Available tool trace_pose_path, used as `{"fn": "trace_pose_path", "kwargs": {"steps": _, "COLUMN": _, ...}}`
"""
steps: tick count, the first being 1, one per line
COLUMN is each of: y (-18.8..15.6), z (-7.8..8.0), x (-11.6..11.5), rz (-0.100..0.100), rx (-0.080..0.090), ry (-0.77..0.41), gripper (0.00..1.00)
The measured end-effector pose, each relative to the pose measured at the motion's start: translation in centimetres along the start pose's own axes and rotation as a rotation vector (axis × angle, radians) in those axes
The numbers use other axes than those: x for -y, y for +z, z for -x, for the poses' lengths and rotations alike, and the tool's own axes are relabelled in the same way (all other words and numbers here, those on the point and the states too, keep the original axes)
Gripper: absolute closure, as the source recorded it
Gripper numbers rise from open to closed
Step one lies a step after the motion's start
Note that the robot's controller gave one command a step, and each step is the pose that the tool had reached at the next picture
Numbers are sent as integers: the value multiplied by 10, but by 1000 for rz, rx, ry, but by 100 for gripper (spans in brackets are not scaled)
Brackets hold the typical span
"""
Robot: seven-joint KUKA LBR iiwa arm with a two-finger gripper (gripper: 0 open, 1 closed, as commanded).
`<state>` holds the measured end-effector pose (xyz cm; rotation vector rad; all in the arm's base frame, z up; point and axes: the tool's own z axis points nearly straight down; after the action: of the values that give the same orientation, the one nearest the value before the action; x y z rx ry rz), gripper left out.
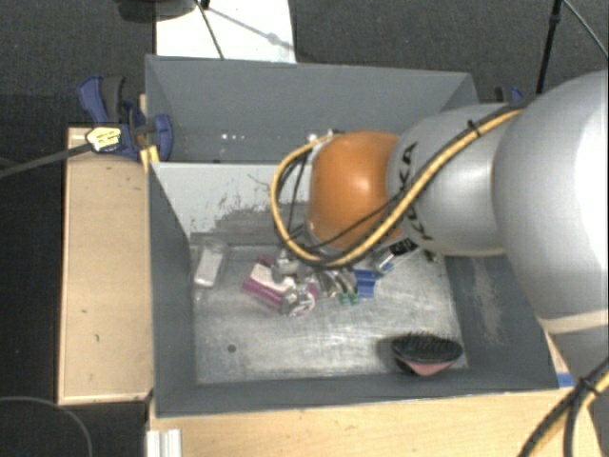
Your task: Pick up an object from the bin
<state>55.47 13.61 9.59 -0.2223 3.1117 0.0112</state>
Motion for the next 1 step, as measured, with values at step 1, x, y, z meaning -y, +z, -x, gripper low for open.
{"fn": "trace_pose_path", "kwargs": {"steps": 1, "y": -163, "z": 2, "x": -1, "rz": -4, "rx": -11, "ry": -179, "gripper": 100}}
